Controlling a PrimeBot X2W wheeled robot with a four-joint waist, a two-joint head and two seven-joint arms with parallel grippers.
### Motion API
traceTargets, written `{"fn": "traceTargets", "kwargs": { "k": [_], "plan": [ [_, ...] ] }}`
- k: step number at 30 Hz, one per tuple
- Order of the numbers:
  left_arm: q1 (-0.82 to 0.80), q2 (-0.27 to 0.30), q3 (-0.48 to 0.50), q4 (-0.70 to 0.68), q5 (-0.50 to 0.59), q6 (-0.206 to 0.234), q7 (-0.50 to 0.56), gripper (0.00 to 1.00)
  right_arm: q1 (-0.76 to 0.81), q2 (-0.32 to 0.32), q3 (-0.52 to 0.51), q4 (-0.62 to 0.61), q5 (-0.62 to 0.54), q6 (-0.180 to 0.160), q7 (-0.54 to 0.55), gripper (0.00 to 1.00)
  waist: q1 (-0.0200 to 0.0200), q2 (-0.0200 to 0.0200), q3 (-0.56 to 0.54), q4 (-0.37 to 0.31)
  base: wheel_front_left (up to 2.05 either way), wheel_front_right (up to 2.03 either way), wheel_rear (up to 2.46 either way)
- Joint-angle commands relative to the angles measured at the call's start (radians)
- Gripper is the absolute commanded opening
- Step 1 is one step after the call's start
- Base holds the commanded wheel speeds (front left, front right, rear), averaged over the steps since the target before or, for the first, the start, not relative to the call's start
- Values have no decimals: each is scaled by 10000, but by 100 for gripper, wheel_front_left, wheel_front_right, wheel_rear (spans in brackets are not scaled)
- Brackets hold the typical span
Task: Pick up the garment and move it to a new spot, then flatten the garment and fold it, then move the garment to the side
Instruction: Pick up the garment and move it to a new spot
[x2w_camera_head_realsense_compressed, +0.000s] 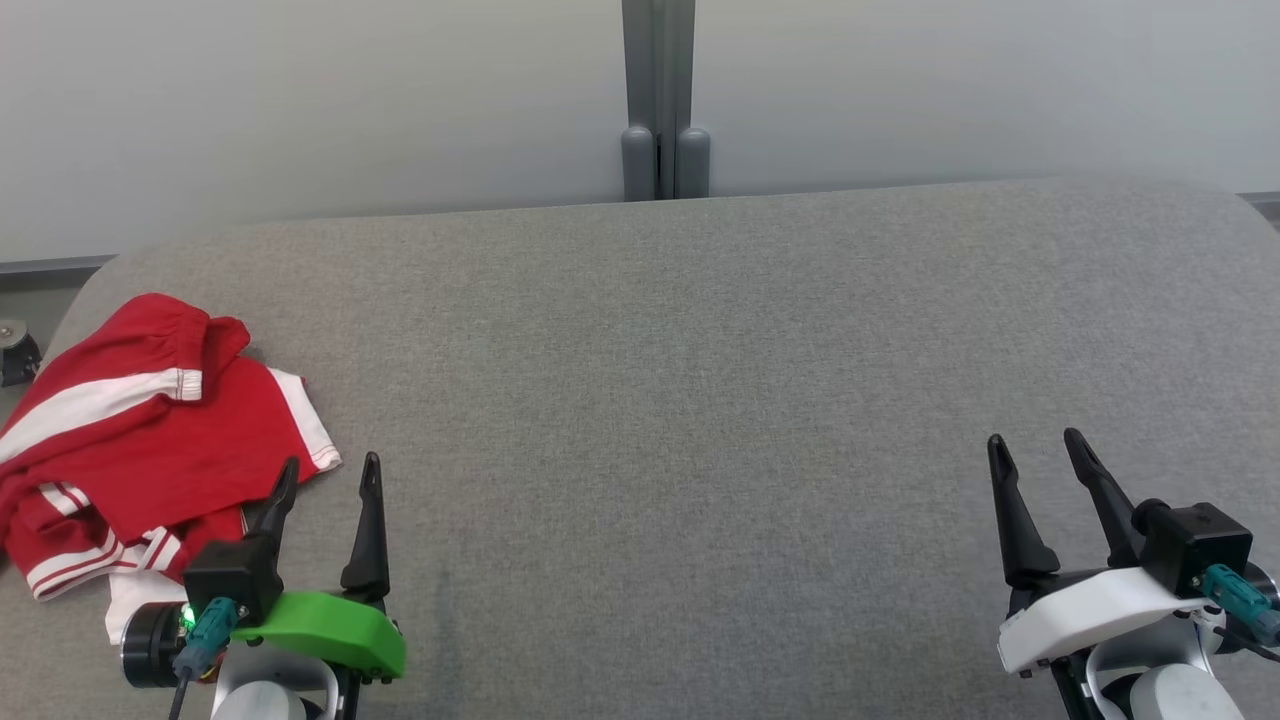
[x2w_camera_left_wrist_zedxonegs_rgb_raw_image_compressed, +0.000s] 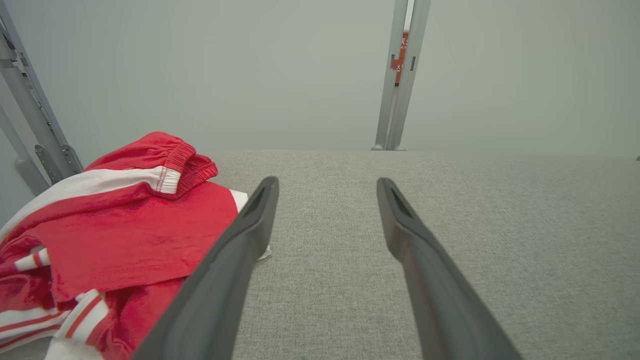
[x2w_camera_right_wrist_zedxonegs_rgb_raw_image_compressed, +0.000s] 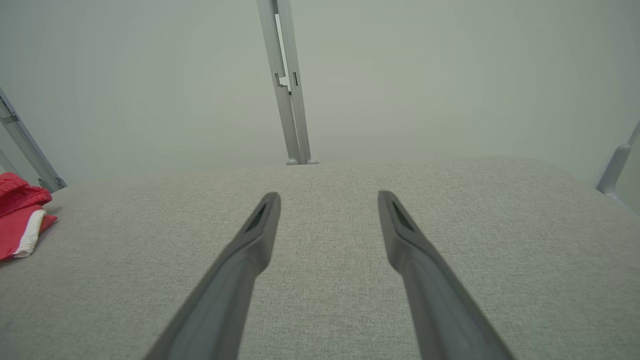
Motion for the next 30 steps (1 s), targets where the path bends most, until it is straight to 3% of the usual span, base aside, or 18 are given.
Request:
{"fn": "traceTargets", "kwargs": {
  "k": [1, 8, 23, 30],
  "plan": [
    [-204, 15, 64, 26, -24, 73, -6, 100, 41, 16, 27, 11, 84, 4, -36, 100, 0, 0, 10, 59, 0, 0, 0],
    [-287, -9, 187, -29, -87, 143, -6, 100, -86, -18, 155, -79, 160, 4, -94, 100, 0, 0, 60, 657, 0, 0, 0],
    [-162, 53, 872, -252, -327, 350, -4, 100, -299, -133, 675, -486, 93, 4, 149, 100, 0, 0, 301, 2876, 0, 0, 0],
    [98, -51, 1167, -476, -421, 471, -4, 100, -376, -121, 726, -564, 176, 3, 223, 100, 0, 0, 417, 3391, 0, 0, 0]
  ]
}}
